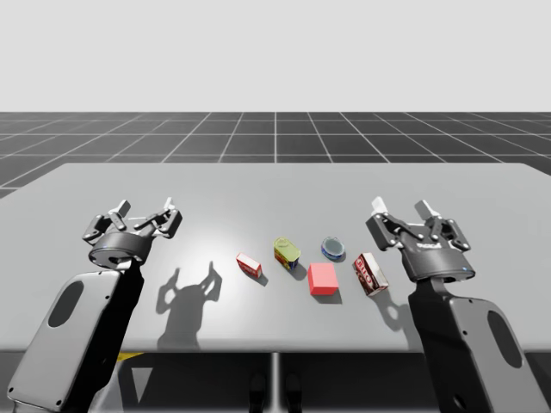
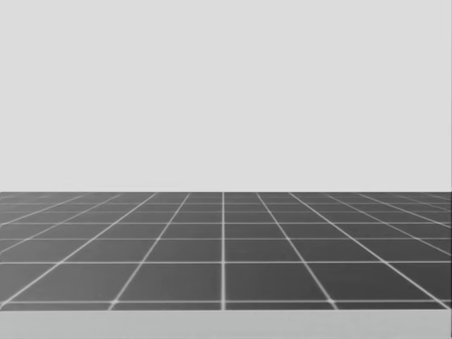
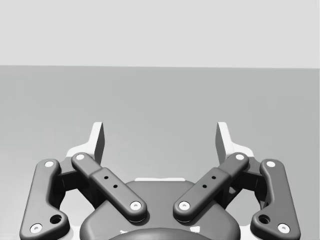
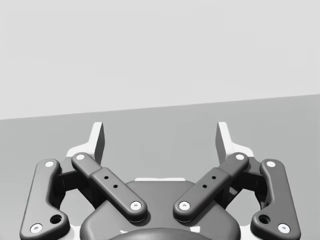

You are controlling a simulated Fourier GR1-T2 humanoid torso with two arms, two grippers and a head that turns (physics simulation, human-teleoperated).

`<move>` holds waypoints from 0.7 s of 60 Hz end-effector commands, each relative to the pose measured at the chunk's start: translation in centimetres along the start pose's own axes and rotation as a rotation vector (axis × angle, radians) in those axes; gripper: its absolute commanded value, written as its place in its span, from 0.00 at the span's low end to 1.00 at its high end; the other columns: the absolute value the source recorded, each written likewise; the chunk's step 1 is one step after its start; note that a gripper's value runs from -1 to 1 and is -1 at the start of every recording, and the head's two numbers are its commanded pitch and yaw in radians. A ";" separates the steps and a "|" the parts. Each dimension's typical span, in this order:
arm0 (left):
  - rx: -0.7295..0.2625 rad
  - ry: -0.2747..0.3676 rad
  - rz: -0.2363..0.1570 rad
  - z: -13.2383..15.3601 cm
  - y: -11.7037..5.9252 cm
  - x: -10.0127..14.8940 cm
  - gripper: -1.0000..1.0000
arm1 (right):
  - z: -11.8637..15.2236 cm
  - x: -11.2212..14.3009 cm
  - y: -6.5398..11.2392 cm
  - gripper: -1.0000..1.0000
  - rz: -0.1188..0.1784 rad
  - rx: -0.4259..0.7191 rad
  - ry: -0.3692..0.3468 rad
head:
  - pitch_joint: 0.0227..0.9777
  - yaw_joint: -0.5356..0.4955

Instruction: Find the red cube and pick it up.

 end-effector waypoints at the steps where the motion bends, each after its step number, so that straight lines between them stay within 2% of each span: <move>1: 0.001 0.001 0.002 0.0 0.0 0.0 0.00 | 0.2 0.1 0.0 0.00 -0.008 -0.022 -0.030 | 0.06 0.51; 3: 0.001 0.000 0.002 0.0 0.1 0.0 0.00 | 0.2 0.1 -0.1 0.00 -0.009 -0.017 -0.028 | 0.06 0.51; 5: 0.000 -0.001 0.003 0.0 0.1 0.0 0.00 | 0.2 0.3 -0.1 0.00 -0.034 0.000 -0.024 | 0.07 0.51; 8: -0.002 -0.002 0.003 0.0 0.0 0.0 0.00 | 0.1 0.3 -0.2 0.00 -0.021 -0.005 -0.026 | 0.08 0.51; 19: -0.008 -0.004 0.004 0.0 0.0 0.0 0.00 | 0.0 0.4 -0.4 0.00 -0.020 -0.014 -0.029 | 0.24 0.50; 21: -0.009 -0.004 0.004 0.0 0.0 -0.1 0.00 | 0.0 0.3 -0.4 0.00 -0.001 -0.013 -0.039 | 0.30 0.50; 24: -0.009 -0.004 0.003 0.0 0.0 -0.1 0.00 | 0.0 0.2 -0.3 0.00 0.050 -0.032 -0.049 | 0.35 0.50; 26: -0.010 -0.004 0.003 0.0 0.0 -0.1 0.00 | 0.0 0.3 -0.3 0.00 0.054 -0.028 -0.049 | 0.38 0.50; 28: -0.011 -0.004 0.003 0.0 0.0 -0.1 0.00 | 0.0 0.3 -0.3 0.00 0.036 -0.017 -0.045 | 0.42 0.49; 42: -0.016 -0.004 0.000 -0.1 0.0 0.0 0.00 | 0.0 0.4 -0.4 0.00 0.031 -0.018 -0.041 | 0.63 0.48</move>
